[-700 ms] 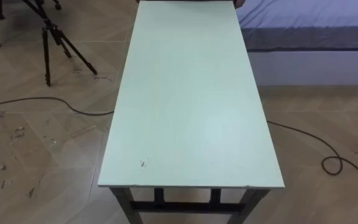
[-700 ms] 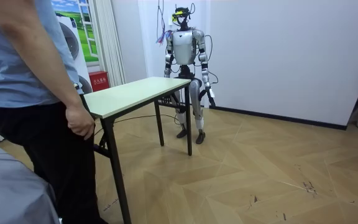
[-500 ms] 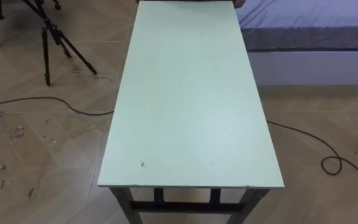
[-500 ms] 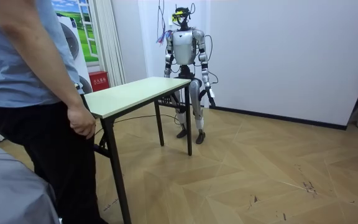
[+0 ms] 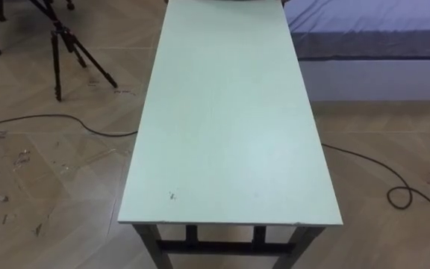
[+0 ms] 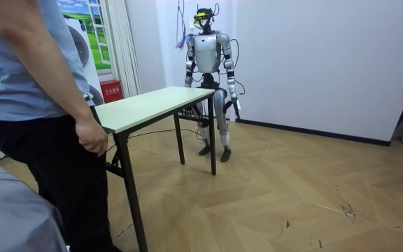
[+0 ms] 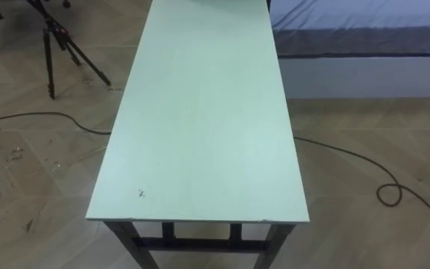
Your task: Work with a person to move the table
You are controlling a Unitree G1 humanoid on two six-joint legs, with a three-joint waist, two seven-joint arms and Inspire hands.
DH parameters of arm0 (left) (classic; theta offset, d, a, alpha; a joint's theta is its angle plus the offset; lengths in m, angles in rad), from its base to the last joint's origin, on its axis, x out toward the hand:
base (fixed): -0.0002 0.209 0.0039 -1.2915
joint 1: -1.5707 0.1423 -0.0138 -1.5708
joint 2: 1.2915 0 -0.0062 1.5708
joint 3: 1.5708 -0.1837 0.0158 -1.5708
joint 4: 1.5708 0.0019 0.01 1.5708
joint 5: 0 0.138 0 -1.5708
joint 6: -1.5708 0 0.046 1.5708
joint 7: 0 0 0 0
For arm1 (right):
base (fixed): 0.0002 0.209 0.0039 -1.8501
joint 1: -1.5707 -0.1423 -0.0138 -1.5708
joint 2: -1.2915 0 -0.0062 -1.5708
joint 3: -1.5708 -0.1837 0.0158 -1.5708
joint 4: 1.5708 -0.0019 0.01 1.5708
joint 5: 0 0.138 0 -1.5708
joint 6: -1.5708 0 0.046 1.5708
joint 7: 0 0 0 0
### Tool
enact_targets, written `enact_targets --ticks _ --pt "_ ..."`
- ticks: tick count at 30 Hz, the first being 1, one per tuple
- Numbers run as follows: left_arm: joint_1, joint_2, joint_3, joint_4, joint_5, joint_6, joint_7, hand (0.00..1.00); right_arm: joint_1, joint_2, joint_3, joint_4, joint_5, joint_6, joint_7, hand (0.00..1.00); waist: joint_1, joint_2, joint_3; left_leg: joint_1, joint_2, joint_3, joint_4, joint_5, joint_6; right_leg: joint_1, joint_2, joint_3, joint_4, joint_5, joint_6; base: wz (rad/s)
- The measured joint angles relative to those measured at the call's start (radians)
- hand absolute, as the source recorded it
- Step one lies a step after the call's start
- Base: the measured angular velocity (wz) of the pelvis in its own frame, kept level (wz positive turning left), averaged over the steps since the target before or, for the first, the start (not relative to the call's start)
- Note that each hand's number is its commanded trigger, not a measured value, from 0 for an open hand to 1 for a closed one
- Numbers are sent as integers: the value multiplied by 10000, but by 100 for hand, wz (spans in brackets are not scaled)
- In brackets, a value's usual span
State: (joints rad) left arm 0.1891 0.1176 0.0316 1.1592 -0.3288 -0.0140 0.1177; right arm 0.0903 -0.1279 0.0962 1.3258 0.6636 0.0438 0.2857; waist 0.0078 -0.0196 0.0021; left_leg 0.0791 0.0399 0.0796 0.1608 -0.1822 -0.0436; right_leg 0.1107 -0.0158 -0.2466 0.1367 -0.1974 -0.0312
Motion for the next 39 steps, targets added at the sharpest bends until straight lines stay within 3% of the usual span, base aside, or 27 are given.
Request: enact_targets --ticks 5,9,15,18,22,28,36,39 --pt "-13 160 -160 -106 -1287 1 -1046 0 180 -187 1 -629 244 6 262 0 26 115 20 -112 3 1 55 0 0 -83 0 -6 37 0 0 0" --pt "147 169 -487 -940 -2915 97 -1981 0 573 -347 4 -1849 1548 6 600 0 82 222 40 -188 3 9 89 -4 6 -220 -27 -24 139 0 0 0" --pt "1076 348 -1386 -3764 -5166 140 -3012 0 2083 -365 301 -5025 3163 -45 1073 0 237 220 36 -357 -9 6 173 -4 6 -311 -95 -67 144 -11 12 2" --pt "1619 382 -1879 -5006 -6303 129 -3452 0 2890 -363 717 -6839 3851 -34 1345 0 257 210 25 -479 -18 6 230 -3 5 -410 -96 -58 181 -15 16 0" --pt "2143 638 -3028 -6791 -8115 94 -3865 0 3520 -499 1794 -8470 5331 -18 1897 0 251 199 25 -599 -19 10 268 -4 5 -573 -112 -33 225 -14 15 -2" --pt "2213 710 -4063 -8093 -9089 75 -4313 0 3514 -701 2608 -9577 5536 -39 2225 0 235 174 36 -565 -42 12 286 -4 7 -563 -103 -33 344 -22 27 0" --pt "2043 1157 -4523 -9098 -10237 45 -4416 0 3387 -1243 3343 -10771 6437 -81 2658 0 186 107 34 -607 -44 1 380 -17 28 -573 -125 -47 374 -27 35 0" --pt "1700 1374 -4788 -9116 -10846 53 -4416 0 3137 -1468 3521 -10806 6709 -68 2660 0 177 119 28 -676 -48 -17 398 -17 28 -584 -124 -65 428 -27 35 1"
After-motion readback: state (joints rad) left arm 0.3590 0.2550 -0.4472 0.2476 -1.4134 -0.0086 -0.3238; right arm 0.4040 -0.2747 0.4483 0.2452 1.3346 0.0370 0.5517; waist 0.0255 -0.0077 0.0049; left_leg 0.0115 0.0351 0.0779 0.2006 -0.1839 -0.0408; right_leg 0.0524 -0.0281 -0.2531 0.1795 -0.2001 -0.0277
